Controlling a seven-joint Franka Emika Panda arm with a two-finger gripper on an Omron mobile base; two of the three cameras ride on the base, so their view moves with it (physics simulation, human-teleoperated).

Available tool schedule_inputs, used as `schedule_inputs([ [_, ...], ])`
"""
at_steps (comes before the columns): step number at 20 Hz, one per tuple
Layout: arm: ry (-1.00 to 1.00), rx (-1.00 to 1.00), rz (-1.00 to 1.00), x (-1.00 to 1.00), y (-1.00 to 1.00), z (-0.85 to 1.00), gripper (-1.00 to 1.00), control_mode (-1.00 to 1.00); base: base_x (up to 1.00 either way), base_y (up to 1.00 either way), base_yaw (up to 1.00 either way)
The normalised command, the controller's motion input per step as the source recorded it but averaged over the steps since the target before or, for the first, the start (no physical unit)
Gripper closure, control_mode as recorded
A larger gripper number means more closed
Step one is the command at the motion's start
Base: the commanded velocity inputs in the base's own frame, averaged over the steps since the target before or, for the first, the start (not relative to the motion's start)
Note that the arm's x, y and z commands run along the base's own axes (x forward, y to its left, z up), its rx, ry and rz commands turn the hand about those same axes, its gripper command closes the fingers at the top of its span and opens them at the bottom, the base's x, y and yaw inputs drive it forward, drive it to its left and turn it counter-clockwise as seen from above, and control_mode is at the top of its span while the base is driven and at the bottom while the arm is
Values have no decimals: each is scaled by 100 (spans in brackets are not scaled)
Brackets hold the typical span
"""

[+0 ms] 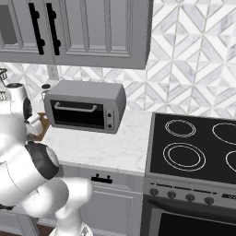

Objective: Place the appropriate cutting tool for cutting the cucumber skin on the cutting board.

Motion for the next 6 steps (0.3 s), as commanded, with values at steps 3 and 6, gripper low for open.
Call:
schedule_inputs([
  [3, -10, 3, 1, -100, -100, 24, -100, -100, 0, 0, 0],
  [6, -6, 3, 0, -100, -97, 37, -100, -100, 0, 0, 0],
])
